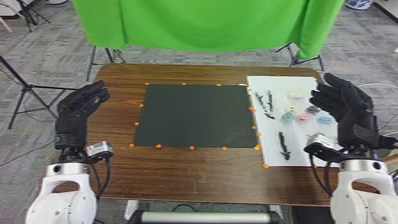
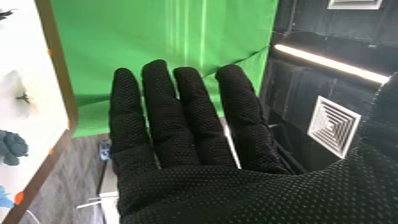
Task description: Arrange flowers
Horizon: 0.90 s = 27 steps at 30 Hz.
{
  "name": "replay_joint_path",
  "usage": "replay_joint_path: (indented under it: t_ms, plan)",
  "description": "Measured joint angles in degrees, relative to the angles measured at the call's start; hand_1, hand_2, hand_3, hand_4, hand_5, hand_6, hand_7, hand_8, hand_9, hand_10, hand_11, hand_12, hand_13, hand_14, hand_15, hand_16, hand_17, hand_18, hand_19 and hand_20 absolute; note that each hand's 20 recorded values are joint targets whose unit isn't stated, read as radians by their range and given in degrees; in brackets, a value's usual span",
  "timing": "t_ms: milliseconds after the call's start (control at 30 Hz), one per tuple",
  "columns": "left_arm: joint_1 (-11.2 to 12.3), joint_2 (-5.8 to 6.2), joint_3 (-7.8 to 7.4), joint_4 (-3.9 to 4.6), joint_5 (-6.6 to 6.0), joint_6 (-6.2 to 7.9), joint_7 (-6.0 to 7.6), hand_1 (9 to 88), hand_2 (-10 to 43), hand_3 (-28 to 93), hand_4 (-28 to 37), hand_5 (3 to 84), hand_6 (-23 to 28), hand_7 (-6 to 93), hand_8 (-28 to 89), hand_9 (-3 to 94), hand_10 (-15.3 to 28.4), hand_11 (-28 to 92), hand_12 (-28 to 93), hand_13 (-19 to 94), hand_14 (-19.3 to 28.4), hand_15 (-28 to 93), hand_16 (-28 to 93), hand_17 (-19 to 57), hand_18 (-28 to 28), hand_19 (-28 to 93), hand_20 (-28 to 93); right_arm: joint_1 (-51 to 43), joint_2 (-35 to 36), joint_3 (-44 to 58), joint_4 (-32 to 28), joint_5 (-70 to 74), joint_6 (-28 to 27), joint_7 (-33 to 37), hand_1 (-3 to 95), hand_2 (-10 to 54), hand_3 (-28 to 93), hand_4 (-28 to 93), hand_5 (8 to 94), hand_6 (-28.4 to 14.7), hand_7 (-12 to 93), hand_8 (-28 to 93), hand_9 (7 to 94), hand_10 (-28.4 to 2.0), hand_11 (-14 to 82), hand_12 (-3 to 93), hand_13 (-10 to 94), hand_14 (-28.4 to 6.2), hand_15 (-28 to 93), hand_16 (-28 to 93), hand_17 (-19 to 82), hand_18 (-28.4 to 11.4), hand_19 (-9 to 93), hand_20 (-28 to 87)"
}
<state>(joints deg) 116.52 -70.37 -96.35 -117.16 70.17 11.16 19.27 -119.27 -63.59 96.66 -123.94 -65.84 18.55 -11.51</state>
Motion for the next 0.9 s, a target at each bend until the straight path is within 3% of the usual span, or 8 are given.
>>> replay_joint_path:
  t_ms: [233, 333, 433, 533, 600, 700, 900]
  plan:
    - [0.13, -0.4, 0.01, 0.01, 0.06, -0.52, -0.27, 33.8, -7.3, 66, -18.2, 50.3, 3.3, 17.1, -8, 48.8, 13.5, 21, 10, 39, 17.5, 30, -1, 8.2, 14.7, 25, 27, -0.54, -0.03, 0.1, -0.11, -0.15, -0.22, 0.43, 17.0, -9.5, 74, -26, 43.4, -1.4, 19, -11, 48.6, -15.1, 6.5, 16.5, 43, -15.6, 13, 21, 22, -18.9, 30, 34]
    - [0.12, -0.4, -0.02, 0.02, 0.18, -1.08, -0.4, 34.0, -7.3, 65, -18.2, 50.3, 3.3, 17.1, -8, 48.9, 13.4, 21, 10, 39, 17.5, 30, -1, 8.3, 14.6, 25, 27, -0.93, -0.03, 0.25, -0.31, -0.54, -0.27, 1.28, 20.2, -9.5, 74, -26, 43.5, -1.5, 20, -11, 50.3, -14.9, 8.0, 16.7, 49, -15.1, 16, 21, 24, -18.9, 39, 38]
    - [0.19, -0.4, -0.29, 0.01, 0.24, -1.42, -0.51, 34.2, -7.5, 65, -18.1, 50.3, 3.2, 17.1, -8, 48.9, 13.4, 21, 10, 39, 17.4, 30, -1, 8.3, 14.6, 25, 27, -1.09, 0.1, -0.04, -0.74, -1.88, 0.6, 3.51, 24.5, -9.5, 74, -27, 45.3, -1.8, 22, -11, 55.3, -15.0, 13.1, 18.1, 60, -13.7, 33, 25, 28, -19.4, 57, 46]
    - [0.35, -0.4, -0.67, -0.07, 0.26, -1.5, -0.63, 34.5, -7.6, 65, -17.9, 50.3, 3.2, 17.2, -8, 49.0, 13.4, 21, 10, 39, 17.4, 30, -1, 8.3, 14.6, 25, 27, -1.09, 0.74, -1.23, -1.75, -6.12, 4.11, 8.1, 27.1, -9.5, 72, -26, 47.9, -1.9, 23, -11, 59.9, -15.5, 20.9, 21.4, 64, -13.4, 60, 31, 32, -21.5, 76, 57]
    - [0.44, -0.38, -0.79, -0.15, 0.32, -1.5, -0.65, 34.6, -7.6, 65, -17.8, 50.3, 3.2, 17.2, -8, 49.1, 13.4, 21, 10, 39, 17.4, 30, -1, 8.3, 14.6, 25, 27, -1.11, 1.49, -2.27, -2.35, -11.17, 7.33, 11.56, 28.1, -9.5, 71, -26, 49.7, -1.7, 24, -11, 62.3, -15.3, 26.4, 24.5, 65, -12.8, 71, 36, 35, -22.1, 84, 61]
    - [0.44, -0.37, -0.79, -0.21, 0.44, -1.5, -0.65, 34.6, -7.7, 65, -17.6, 50.3, 3.3, 17.2, -8, 49.1, 13.4, 21, 10, 39, 17.4, 30, -1, 8.4, 14.6, 25, 27, -1.64, 3.19, -3.07, -3.18, -20.09, 10.73, 15.8, 28.5, -9.5, 71, -26, 50.6, -1.3, 25, -11, 62.3, -14.9, 29.7, 27.0, 67, -12.2, 76, 39, 39, -21.9, 90, 63]
    - [0.33, -0.11, -0.79, -0.22, 0.66, -1.5, -0.62, 34.7, -7.9, 65, -17.5, 50.3, 3.3, 17.1, -8, 49.0, 13.4, 21, 10, 39, 17.4, 30, -1, 8.4, 14.6, 25, 27, -5.03, 8.89, -2.09, -5.95, -35.65, 11.54, 24.03, 30.4, -9.5, 69, -26, 52.5, -1.2, 25, -11, 61.4, -15.0, 25.3, 25.2, 70, -10.8, 75, 37, 44, -20.7, 93, 61]
